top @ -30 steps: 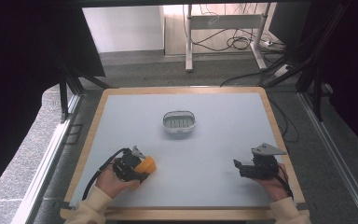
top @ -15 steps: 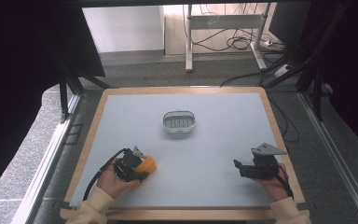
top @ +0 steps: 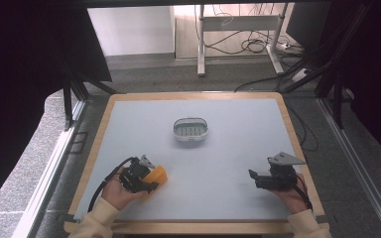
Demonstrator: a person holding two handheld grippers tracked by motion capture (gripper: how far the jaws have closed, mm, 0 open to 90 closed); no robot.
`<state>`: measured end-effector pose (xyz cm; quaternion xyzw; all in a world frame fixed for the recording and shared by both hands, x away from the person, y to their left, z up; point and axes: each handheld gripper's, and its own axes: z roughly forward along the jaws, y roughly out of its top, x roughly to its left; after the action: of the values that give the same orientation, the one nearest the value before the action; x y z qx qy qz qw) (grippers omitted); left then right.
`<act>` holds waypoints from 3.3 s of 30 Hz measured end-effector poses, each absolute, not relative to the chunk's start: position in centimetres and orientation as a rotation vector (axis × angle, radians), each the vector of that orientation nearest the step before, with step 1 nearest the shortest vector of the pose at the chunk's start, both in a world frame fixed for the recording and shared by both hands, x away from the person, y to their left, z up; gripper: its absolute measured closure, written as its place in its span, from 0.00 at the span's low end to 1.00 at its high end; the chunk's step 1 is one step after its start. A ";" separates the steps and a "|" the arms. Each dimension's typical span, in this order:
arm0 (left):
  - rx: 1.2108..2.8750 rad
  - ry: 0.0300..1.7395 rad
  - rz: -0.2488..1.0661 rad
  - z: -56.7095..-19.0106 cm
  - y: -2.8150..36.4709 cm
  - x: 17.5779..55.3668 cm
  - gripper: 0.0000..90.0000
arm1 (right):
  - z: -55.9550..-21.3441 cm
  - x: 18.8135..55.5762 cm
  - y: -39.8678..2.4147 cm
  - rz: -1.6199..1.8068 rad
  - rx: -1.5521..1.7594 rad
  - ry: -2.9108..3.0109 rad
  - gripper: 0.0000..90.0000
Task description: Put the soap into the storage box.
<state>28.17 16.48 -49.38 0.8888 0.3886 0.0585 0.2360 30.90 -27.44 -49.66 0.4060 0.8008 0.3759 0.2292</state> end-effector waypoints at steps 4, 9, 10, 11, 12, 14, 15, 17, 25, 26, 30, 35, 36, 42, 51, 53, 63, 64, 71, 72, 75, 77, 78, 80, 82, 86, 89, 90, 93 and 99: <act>2.434 1.057 0.153 -49.3 16.7 28.3 0.69 | -49.7 30.9 -27.4 1.034 1.121 2.207 0.17; 2.430 1.047 0.147 -49.1 16.9 28.4 0.69 | -49.8 31.0 -27.5 1.034 1.122 2.206 0.17; 2.426 1.046 0.148 -49.0 16.9 28.4 0.69 | -49.8 30.9 -27.5 1.034 1.123 2.205 0.17; 2.423 1.044 0.149 -48.9 17.0 28.5 0.69 | -49.8 30.9 -27.5 1.033 1.123 2.206 0.17; 2.420 1.043 0.149 -48.8 17.1 28.5 0.69 | -49.8 30.9 -27.5 1.033 1.124 2.206 0.17; 2.410 1.039 0.148 -48.6 17.3 28.6 0.69 | -49.7 30.8 -27.5 1.034 1.126 2.206 0.17; 2.410 1.039 0.148 -48.6 17.3 28.6 0.69 | -49.7 30.8 -27.5 1.034 1.126 2.206 0.17; 2.413 1.029 0.149 -48.4 17.4 28.7 0.69 | -49.8 30.9 -27.6 1.036 1.130 2.204 0.17; 2.417 0.974 0.144 -46.8 17.7 29.3 0.69 | -49.9 30.9 -27.6 1.033 1.144 2.207 0.17; 2.417 0.972 0.151 -46.7 17.8 29.3 0.69 | -49.9 30.9 -27.6 1.032 1.144 2.208 0.17; 2.406 0.962 0.147 -46.1 18.0 29.6 0.69 | -49.9 30.8 -27.7 1.032 1.146 2.206 0.17; 2.416 0.941 0.129 -45.8 17.8 30.1 0.69 | -49.9 30.8 -27.6 1.032 1.146 2.206 0.17; 2.419 0.934 0.124 -45.7 17.6 30.2 0.69 | -49.9 30.8 -27.6 1.031 1.147 2.205 0.17; 2.417 0.915 0.119 -45.3 17.2 31.1 0.69 | -50.0 30.7 -27.6 1.030 1.151 2.206 0.17; 2.414 0.893 0.119 -44.6 17.0 32.4 0.69 | -50.0 30.6 -27.6 1.028 1.151 2.207 0.17; 2.414 0.890 0.116 -44.5 17.0 32.7 0.69 | -50.0 30.6 -27.6 1.027 1.151 2.206 0.17; 2.402 0.885 0.130 -44.2 16.8 34.2 0.69 | -50.0 30.5 -27.7 1.035 1.156 2.211 0.17; 2.401 0.885 0.131 -44.2 16.8 34.2 0.69 | -50.0 30.5 -27.7 1.033 1.159 2.212 0.17; 2.389 0.831 0.135 -43.9 16.7 34.6 0.69 | -49.9 30.5 -27.8 1.032 1.160 2.209 0.17; 2.392 0.828 0.132 -43.9 16.7 34.6 0.69 | -49.9 30.5 -27.8 1.030 1.160 2.211 0.17; 2.391 0.824 0.123 -43.9 16.6 34.9 0.69 | -50.0 30.5 -27.9 1.031 1.162 2.209 0.17; 2.382 0.825 0.119 -43.9 16.6 35.0 0.69 | -50.0 30.5 -27.9 1.031 1.163 2.210 0.17; 2.378 0.827 0.115 -43.9 16.7 35.0 0.69 | -50.0 30.5 -27.8 1.030 1.162 2.210 0.17; 2.383 0.816 0.117 -44.0 16.8 35.1 0.69 | -50.0 30.5 -27.8 1.029 1.163 2.210 0.17; 2.376 0.813 0.109 -44.1 16.9 35.1 0.69 | -49.9 30.4 -27.8 1.027 1.161 2.212 0.17; 2.375 0.813 0.109 -44.2 16.8 35.4 0.69 | -49.9 30.4 -27.7 1.028 1.156 2.212 0.17; 2.371 0.812 0.120 -44.2 16.8 35.7 0.69 | -49.9 30.4 -27.7 1.028 1.157 2.215 0.17; 2.373 0.807 0.134 -44.2 16.8 35.7 0.69 | -49.9 30.3 -27.7 1.029 1.156 2.215 0.17; 2.366 0.802 0.132 -44.2 16.9 35.8 0.69 | -50.0 30.3 -27.7 1.033 1.157 2.214 0.17; 2.389 0.793 0.149 -43.9 16.6 36.5 0.69 | -50.0 30.4 -27.7 1.029 1.157 2.216 0.17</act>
<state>36.45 16.59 -43.87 0.9023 0.2995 0.0564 0.3050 30.40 -27.73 -50.02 0.4177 0.8002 0.3715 0.2173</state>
